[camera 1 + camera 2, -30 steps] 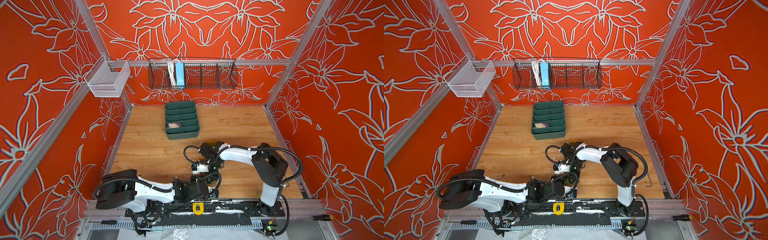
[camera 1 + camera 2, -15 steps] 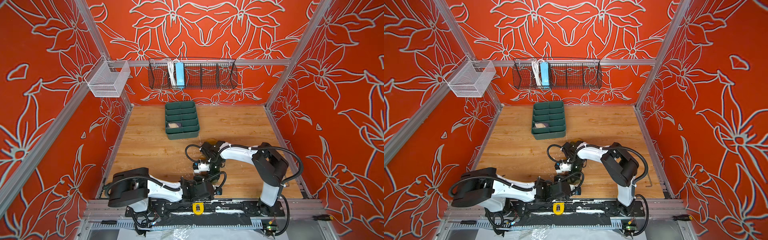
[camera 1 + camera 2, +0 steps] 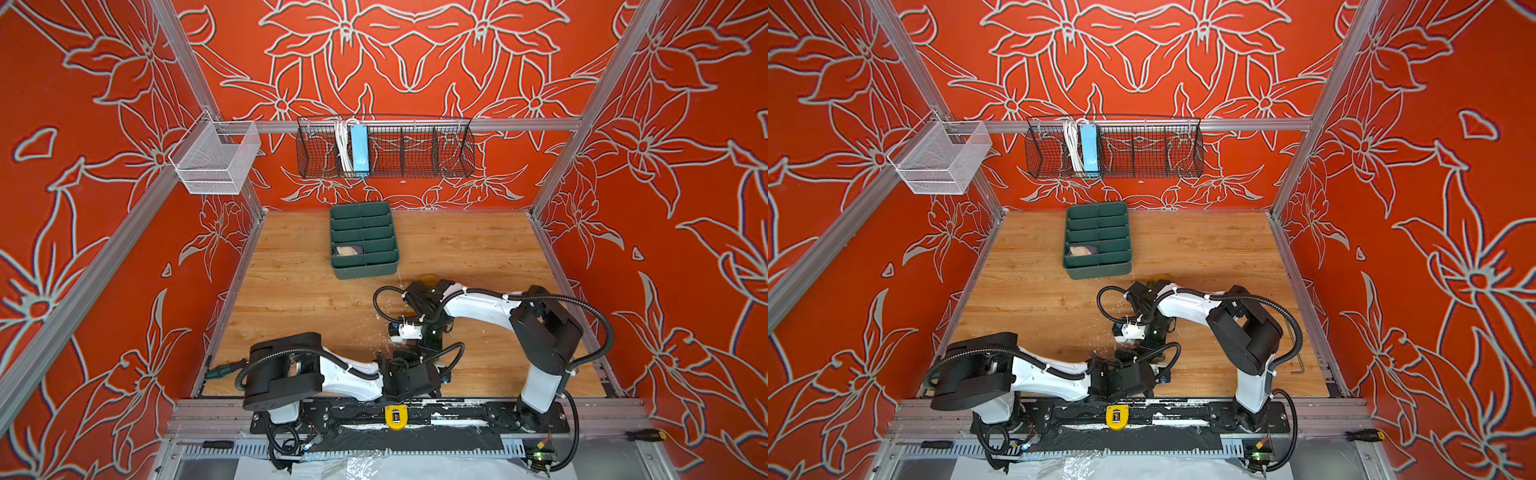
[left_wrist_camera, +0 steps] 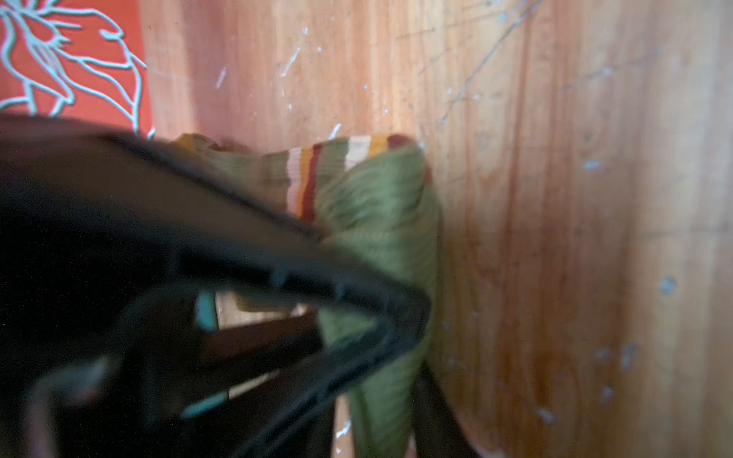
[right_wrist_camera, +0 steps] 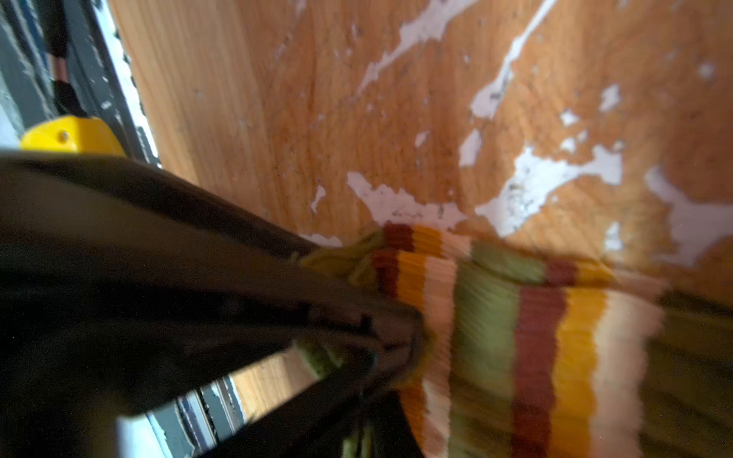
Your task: Roll the socks
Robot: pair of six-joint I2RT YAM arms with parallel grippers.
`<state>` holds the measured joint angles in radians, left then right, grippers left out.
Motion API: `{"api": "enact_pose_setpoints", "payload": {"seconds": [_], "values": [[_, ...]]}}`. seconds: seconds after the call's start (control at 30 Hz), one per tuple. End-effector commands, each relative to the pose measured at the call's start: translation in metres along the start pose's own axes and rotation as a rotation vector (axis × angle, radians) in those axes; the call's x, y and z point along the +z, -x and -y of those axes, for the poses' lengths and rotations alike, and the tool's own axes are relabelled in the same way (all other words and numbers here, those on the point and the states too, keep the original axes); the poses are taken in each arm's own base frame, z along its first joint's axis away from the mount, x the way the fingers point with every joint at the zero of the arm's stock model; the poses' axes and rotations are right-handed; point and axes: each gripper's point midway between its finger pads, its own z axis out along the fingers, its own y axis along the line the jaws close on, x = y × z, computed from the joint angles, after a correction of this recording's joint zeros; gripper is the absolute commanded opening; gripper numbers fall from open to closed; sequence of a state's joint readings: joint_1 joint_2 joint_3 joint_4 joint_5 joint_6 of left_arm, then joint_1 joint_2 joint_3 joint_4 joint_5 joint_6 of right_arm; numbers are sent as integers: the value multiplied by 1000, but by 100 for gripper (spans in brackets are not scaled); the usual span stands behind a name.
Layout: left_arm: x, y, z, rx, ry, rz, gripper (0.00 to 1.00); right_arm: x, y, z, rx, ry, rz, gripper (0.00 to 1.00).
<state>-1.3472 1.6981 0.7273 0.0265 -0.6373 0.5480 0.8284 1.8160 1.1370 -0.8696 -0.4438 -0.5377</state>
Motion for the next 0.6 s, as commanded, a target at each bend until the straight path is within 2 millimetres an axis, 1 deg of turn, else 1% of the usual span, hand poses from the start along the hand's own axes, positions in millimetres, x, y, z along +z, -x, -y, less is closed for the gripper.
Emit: {"api": "enact_pose_setpoints", "payload": {"seconds": [0.0, 0.07, 0.2, 0.23, 0.27, 0.33, 0.37, 0.43, 0.47, 0.57], "values": [[10, -33, 35, 91, -144, -104, 16, -3, 11, -19, -40, 50, 57, 0], [6, -30, 36, 94, -171, -92, 10, -4, 10, -18, -39, 37, 61, 0], [-8, -25, 42, 81, -267, -61, 4, -6, 8, -11, -46, -23, 71, 0], [-12, -24, 44, 83, -293, -55, 4, -7, 7, -7, -46, -48, 72, 7], [-15, -24, 46, 82, -312, -57, 3, -8, 5, -4, -50, -76, 71, 22], [-20, -24, 51, 77, -370, -67, 2, -12, 0, 6, -54, -150, 61, 47], [-22, -24, 53, 75, -392, -74, 2, -16, -3, 15, -50, -209, 56, 56], [-27, -24, 62, 75, -462, -87, 2, -29, -7, 25, -57, -289, 75, 73], [-28, -23, 66, 74, -494, -95, 2, -39, -8, 32, -47, -328, 96, 80], [-31, -21, 74, 66, -569, -117, 2, -78, -10, 61, 16, -481, 201, 81]]}}
